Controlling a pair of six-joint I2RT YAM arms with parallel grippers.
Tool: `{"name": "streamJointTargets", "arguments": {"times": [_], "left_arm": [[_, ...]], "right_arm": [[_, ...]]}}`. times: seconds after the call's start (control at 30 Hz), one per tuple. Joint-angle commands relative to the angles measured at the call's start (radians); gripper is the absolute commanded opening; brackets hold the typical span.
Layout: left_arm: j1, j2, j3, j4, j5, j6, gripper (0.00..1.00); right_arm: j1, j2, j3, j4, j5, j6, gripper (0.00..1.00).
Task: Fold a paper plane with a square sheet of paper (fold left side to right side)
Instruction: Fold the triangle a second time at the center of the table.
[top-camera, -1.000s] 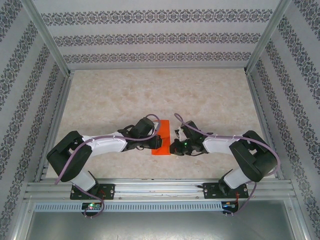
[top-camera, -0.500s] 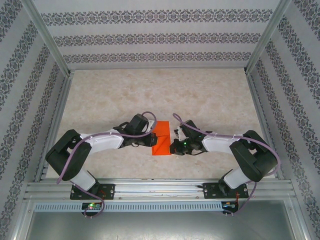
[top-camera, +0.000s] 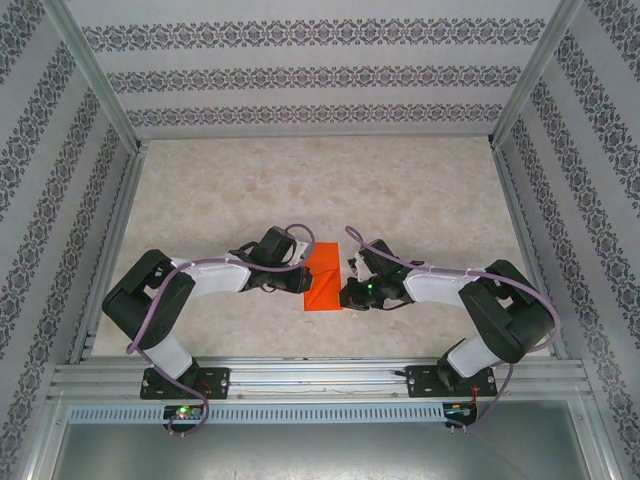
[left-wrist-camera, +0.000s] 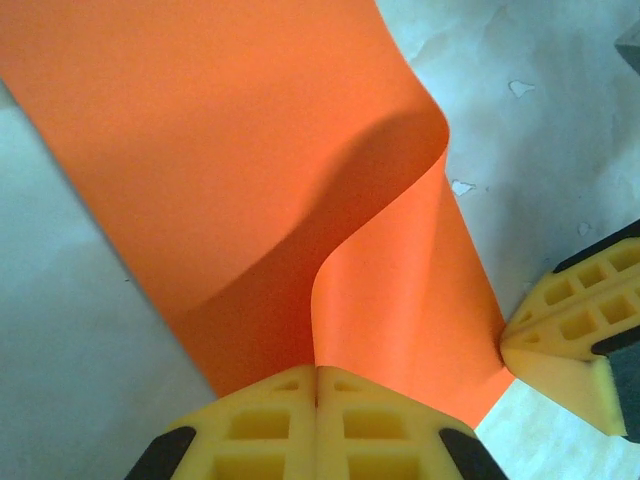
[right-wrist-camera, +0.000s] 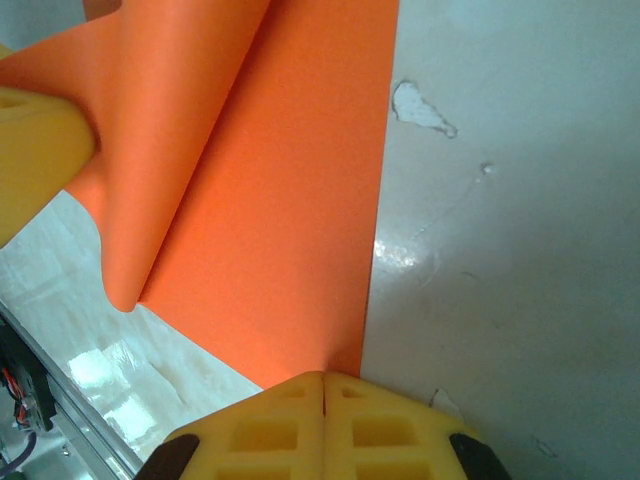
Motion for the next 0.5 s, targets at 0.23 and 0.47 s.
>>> {"name": "streamJointTargets", "arguments": {"times": [0.23,0.47], "left_arm": [[0.029,0.038,0.041,-0.007,0.024,0.048,0.0],[0.035,0.053,0.05,-0.008,0.027,0.054,0.0]], "right_arm": [[-0.002,0.027,-0.011,-0.073,0.048,-0.03,0.0],[-0.003,0.027,-0.015,-0.073,0.048,-0.031,0.0]]}}
